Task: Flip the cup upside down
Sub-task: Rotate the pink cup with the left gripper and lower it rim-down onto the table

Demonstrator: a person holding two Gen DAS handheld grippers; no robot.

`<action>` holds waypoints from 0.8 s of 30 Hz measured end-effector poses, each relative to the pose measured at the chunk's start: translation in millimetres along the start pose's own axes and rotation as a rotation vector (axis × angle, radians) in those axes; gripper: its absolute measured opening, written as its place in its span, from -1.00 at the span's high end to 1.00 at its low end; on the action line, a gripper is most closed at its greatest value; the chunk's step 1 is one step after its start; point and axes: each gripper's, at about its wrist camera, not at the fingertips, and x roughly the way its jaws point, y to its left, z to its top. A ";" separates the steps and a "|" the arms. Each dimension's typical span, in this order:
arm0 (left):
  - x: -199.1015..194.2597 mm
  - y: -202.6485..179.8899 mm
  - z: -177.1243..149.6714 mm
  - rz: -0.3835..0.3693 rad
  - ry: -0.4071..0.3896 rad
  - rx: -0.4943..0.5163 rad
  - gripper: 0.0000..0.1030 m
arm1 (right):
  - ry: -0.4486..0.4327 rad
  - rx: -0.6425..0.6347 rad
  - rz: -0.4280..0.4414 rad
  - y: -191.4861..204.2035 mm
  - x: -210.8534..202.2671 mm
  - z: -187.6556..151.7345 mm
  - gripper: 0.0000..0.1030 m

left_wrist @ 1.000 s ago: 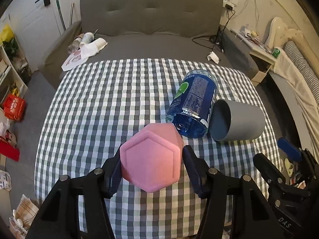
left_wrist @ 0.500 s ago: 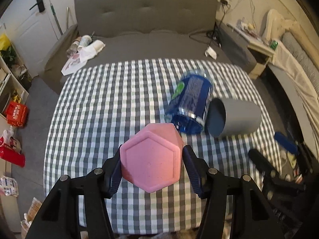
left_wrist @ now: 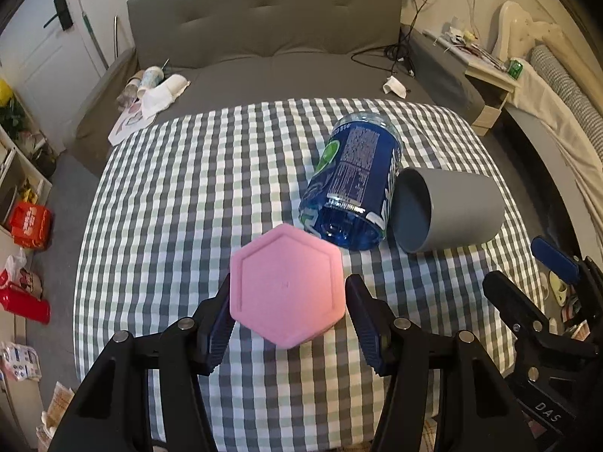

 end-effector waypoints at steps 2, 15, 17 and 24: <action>2.0 -1.4 2.2 0.002 -0.012 0.011 -0.13 | 0.002 0.000 -0.001 0.5 0.8 0.1 -0.54; -10.5 -1.5 0.0 -0.047 -0.111 0.042 -0.45 | -0.004 0.005 -0.004 0.0 2.0 0.5 -0.54; -15.6 -1.9 -2.5 -0.046 -0.118 0.042 -0.45 | -0.013 0.008 -0.005 -1.1 -0.8 0.4 -0.54; -65.8 6.6 -10.0 -0.041 -0.254 0.029 -0.45 | -0.086 0.014 -0.008 -1.3 -25.5 -1.1 -0.54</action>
